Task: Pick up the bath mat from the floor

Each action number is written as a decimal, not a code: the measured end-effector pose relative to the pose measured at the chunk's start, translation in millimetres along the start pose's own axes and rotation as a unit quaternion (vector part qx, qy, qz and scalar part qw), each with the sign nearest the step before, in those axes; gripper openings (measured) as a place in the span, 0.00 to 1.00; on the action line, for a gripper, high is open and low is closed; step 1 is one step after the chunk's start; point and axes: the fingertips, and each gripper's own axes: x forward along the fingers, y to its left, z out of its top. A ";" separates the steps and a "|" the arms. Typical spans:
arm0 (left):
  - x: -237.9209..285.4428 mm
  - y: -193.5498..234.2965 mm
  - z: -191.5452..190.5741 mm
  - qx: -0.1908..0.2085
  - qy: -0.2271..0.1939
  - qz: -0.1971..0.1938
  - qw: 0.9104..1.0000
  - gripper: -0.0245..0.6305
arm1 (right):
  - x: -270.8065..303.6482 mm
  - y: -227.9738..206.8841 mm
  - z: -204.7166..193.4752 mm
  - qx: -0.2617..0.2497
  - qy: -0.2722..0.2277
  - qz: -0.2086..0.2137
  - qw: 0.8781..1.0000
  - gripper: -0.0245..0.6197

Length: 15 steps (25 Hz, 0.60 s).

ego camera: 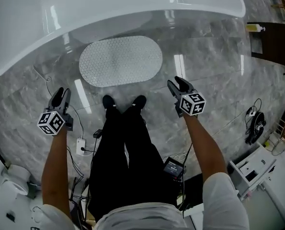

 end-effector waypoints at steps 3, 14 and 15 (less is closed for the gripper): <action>36.6 41.3 -50.1 -0.019 0.039 0.015 0.999 0.31 | 47.3 -41.7 -41.3 0.092 -0.001 -0.022 0.995 0.36; 149.7 148.9 -208.1 -0.073 0.154 0.061 0.984 0.34 | 167.1 -125.4 -181.3 0.127 0.066 -0.051 0.988 0.36; 158.2 157.6 -217.2 -0.075 0.157 0.064 0.983 0.35 | 176.4 -135.1 -188.3 0.122 0.069 -0.055 0.989 0.36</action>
